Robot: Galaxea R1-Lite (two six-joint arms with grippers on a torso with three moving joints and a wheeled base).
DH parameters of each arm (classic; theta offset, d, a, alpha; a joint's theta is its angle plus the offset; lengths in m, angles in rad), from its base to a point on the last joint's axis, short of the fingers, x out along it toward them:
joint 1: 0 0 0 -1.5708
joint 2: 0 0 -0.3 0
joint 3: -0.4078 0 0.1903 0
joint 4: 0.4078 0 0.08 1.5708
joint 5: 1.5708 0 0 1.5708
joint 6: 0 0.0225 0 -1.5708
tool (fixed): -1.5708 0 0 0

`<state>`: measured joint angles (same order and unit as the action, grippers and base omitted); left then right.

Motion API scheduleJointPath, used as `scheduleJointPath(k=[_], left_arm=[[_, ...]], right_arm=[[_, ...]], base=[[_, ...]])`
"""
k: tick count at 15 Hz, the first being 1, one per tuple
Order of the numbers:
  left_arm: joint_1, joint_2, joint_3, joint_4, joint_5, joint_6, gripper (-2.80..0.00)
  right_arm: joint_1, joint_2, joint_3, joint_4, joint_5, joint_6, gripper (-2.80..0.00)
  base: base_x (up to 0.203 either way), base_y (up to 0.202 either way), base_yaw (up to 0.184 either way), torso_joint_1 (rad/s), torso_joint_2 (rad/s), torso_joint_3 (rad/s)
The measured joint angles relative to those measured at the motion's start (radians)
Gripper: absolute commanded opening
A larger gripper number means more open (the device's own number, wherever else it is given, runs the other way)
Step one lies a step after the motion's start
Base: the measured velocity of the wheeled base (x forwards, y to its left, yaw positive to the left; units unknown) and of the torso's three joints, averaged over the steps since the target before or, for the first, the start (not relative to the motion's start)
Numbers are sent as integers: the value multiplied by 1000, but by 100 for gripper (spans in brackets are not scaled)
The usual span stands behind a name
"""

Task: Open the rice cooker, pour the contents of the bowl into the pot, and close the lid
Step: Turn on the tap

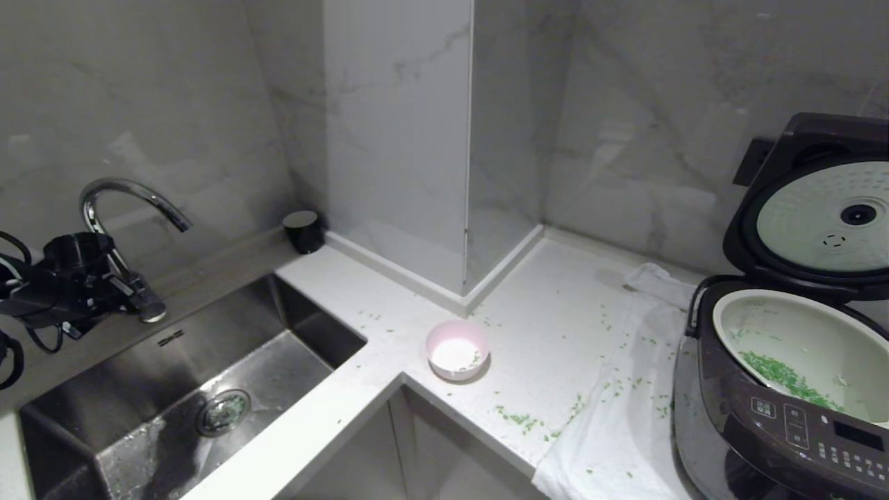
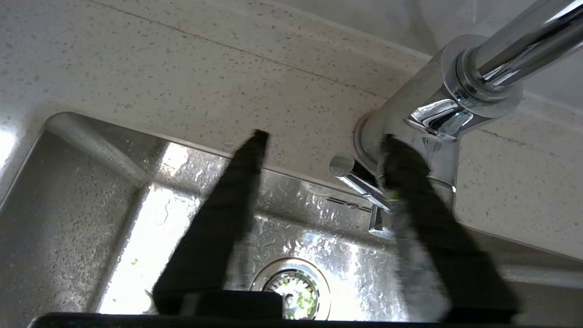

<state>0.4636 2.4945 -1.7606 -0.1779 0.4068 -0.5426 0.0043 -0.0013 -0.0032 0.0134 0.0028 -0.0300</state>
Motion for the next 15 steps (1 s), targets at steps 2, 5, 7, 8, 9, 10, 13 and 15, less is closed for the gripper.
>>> scheduleJointPath(k=[2, 5, 7, 8, 9, 10, 13, 15], left_arm=[[0, 1, -2, -4, -3, 0, -280], [0, 0, -2, -5, -4, 0, -280], [1, 0, -2, -3, -3, 0, -280], [1, 0, -2, -2, -3, 0, -280], [1, 0, -2, -1, -2, 0, -280], [1, -1, -1, 1, -2, 1, -280], [0, -7, -2, 56, -7, 3, -280], [-1, -12, -2, 67, -7, 4, -280]], right_arm=[[0, 0, 0, 0, 0, 0, -280], [0, 0, 0, 0, 0, 0, -280], [0, 0, 0, 0, 0, 0, -280], [0, 0, 0, 0, 0, 0, -280], [0, 0, 0, 0, 0, 0, -280], [0, 0, 0, 0, 0, 0, -280], [0, 0, 0, 0, 0, 0, -280], [0, 0, 0, 0, 0, -1, -280]], base=[[0, 0, 0, 0, 0, 0], [0, 0, 0, 0, 0, 0], [0, 0, 0, 0, 0, 0], [0, 0, 0, 0, 0, 0], [0, 0, 0, 0, 0, 0], [0, 0, 0, 0, 0, 0], [0, 0, 0, 0, 0, 0], [0, 0, 0, -3, 3, 20]])
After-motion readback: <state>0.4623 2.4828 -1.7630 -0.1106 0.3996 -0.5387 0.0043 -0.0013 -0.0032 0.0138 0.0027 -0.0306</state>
